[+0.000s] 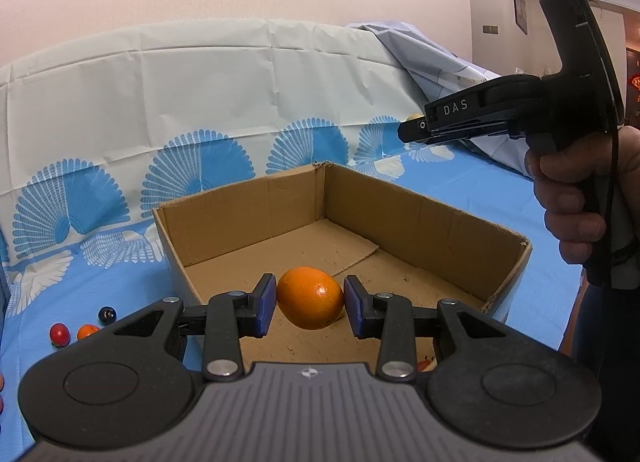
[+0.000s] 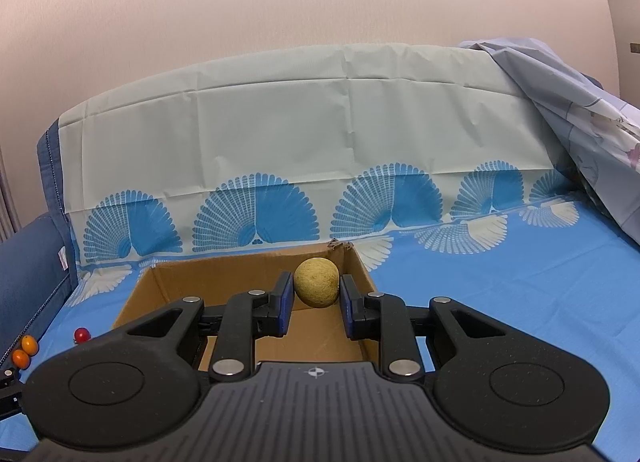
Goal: Organize fruits
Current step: 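Open both grippers to drop the orange and yellow-green fruit into the box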
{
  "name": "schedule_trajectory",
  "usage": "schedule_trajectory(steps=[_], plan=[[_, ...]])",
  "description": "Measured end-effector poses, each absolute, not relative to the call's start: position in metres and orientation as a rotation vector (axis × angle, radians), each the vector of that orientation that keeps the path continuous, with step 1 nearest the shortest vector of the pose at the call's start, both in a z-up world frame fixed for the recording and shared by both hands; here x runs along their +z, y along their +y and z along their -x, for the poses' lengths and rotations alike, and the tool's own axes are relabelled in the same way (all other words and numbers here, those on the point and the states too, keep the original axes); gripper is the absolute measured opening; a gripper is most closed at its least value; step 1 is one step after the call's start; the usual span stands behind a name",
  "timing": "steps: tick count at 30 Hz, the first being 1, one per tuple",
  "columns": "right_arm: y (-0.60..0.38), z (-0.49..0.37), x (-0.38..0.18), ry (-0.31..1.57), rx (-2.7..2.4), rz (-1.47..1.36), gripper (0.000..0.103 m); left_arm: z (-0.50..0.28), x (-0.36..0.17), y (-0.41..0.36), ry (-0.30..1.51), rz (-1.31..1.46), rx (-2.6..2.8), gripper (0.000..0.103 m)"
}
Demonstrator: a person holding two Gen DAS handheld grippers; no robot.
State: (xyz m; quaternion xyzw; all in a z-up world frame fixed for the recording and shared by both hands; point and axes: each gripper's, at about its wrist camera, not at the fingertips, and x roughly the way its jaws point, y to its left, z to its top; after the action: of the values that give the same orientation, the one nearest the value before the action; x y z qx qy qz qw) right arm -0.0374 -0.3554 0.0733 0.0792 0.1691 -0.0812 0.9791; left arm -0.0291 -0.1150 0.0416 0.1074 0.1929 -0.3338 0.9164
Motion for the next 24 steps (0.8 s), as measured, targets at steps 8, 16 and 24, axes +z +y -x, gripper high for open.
schedule_trajectory(steps=[8,16,24], plan=[[-0.3533,0.0416,0.0754,0.301,-0.188,-0.148,0.025,0.0299,0.0423,-0.1139,0.391,-0.215,-0.688,0.041],[-0.3531,0.0401,0.0745,0.315,-0.188,-0.156,0.025,0.0298,0.0431,-0.1128,0.385,-0.207,-0.684,0.041],[-0.3511,0.0363,0.0751,0.332,-0.188,-0.162,0.032,0.0293,0.0427,-0.1126,0.385,-0.205,-0.676,0.042]])
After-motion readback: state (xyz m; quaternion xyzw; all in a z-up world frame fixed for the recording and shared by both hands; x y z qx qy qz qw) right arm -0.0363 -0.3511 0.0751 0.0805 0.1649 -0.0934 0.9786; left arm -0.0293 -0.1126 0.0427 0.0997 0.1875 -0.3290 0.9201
